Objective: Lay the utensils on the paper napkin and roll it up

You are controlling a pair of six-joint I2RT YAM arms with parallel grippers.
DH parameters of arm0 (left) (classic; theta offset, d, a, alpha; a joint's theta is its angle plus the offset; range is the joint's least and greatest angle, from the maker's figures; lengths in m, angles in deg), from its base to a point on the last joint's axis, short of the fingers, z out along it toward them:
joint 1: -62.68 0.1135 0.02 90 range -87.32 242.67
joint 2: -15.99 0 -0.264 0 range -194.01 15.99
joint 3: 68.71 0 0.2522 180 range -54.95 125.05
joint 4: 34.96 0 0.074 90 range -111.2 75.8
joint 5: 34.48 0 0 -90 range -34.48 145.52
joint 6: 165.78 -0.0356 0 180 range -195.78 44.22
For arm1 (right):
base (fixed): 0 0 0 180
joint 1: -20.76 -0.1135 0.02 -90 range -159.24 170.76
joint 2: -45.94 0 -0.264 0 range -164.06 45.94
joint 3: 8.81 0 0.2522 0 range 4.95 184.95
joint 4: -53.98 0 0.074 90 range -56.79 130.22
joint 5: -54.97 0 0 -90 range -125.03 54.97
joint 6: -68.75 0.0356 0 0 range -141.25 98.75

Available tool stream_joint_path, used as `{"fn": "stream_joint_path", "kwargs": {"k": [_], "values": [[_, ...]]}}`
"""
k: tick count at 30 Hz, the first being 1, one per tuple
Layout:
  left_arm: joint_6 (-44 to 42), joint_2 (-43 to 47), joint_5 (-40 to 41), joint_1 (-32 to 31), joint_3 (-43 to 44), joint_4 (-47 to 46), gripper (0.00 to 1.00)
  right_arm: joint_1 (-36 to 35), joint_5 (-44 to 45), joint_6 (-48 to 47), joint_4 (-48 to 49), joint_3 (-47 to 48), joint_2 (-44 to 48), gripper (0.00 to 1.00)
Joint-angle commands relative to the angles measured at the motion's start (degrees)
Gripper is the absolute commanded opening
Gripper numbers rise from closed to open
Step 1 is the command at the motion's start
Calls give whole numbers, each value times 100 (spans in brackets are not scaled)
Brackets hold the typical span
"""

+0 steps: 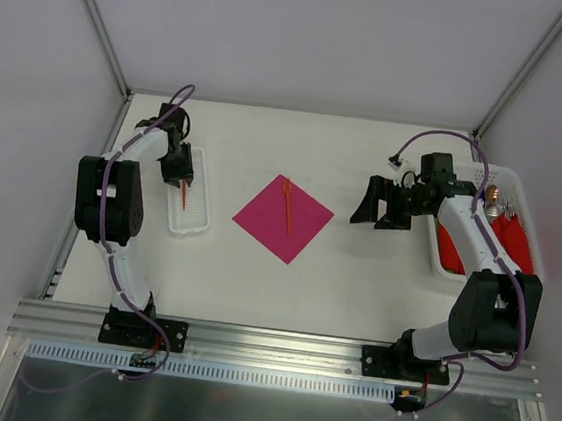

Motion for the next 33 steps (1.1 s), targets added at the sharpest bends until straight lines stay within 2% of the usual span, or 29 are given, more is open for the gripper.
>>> {"fn": "stream_joint_path", "kwargs": {"k": [1, 9, 20, 25, 30, 33], "values": [[-106, -171, 159, -6, 294, -178, 32, 27, -97, -67, 15, -12, 203, 99], [-185, -627, 151, -6, 637, -257, 31, 27, -53, -94, 6, -21, 194, 99], [-132, -997, 309, -6, 778, -249, 24, 27, -1, -67, -3, 23, 62, 99], [-36, -998, 318, 3, 655, -257, 16, 36, -9, -59, -12, 58, 9, 99], [78, -647, 361, -85, 847, -118, 1, 44, -1, 3, -29, 58, 0, 99], [175, -200, 449, -190, 1076, 190, 0, 27, 35, 29, -29, 40, 88, 99]]}}
